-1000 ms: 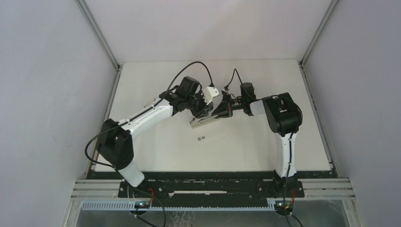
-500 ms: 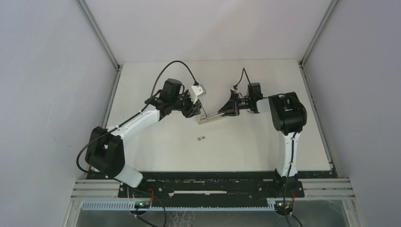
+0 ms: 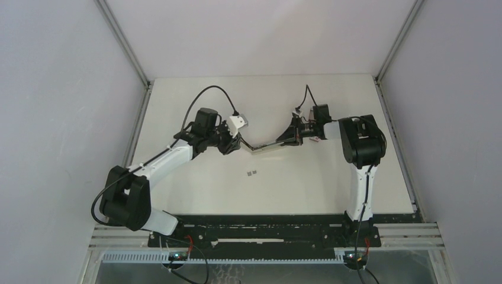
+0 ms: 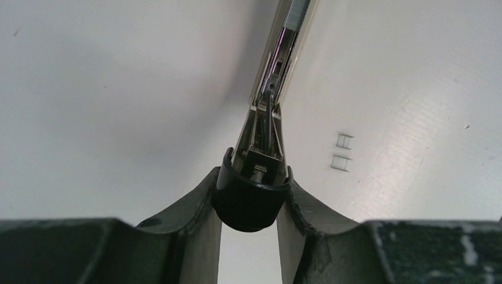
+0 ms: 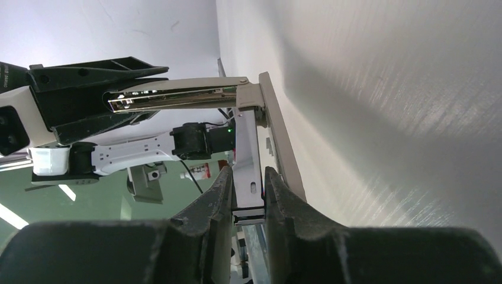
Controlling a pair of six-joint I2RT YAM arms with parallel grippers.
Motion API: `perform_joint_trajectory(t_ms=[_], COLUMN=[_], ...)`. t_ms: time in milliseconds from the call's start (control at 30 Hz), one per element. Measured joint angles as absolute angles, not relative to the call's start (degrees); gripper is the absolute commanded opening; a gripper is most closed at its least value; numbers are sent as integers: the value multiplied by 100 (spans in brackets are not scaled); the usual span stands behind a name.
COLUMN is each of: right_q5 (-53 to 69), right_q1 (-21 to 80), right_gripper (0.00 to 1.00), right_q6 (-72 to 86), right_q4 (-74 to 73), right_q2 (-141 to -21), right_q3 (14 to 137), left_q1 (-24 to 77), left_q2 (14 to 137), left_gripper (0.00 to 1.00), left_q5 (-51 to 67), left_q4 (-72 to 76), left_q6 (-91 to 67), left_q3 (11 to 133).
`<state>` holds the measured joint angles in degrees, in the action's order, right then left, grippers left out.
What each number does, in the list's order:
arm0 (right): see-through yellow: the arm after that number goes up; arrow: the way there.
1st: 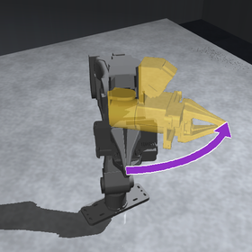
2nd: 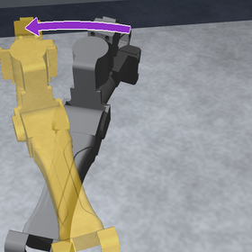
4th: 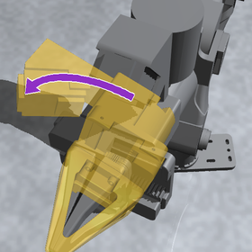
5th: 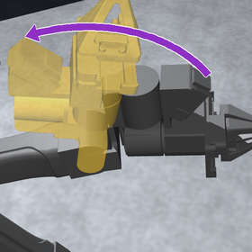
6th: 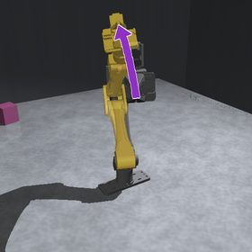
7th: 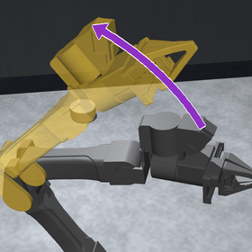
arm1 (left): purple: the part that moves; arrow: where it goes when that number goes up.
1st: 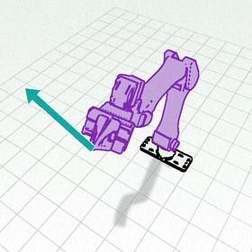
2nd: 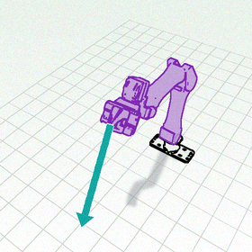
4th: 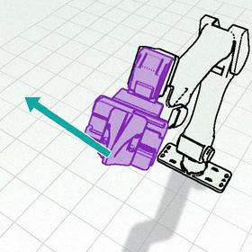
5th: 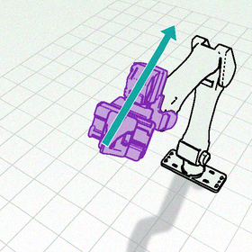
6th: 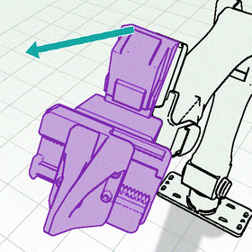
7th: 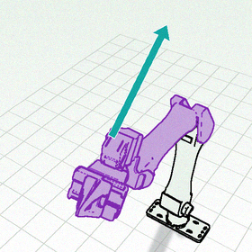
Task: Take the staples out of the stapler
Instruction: Open the stapler at the center of the board.
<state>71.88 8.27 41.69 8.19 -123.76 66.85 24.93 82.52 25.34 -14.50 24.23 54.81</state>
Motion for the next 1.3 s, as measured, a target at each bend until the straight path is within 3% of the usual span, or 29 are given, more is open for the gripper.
perform_joint_trajectory(t_ms=[400, 967, 1300], right_q5=[7081, 6991, 6991], right_q1=[823, 779, 738], right_gripper=[3, 3, 4], right_q6=[3800, 3701, 3704], right_q4=[464, 213, 176], right_q2=[-12355, -12344, -12344], right_q3=[6737, 6770, 6770], left_q1=[2473, 2596, 2689], left_q2=[8237, 8501, 8661], left_gripper=[2, 12, 33], left_q5=[2154, 1160, 738], left_q4=[-1741, -2373, -2502], left_q6=[3015, 3826, 4003], left_q3=[5317, 5336, 5336])
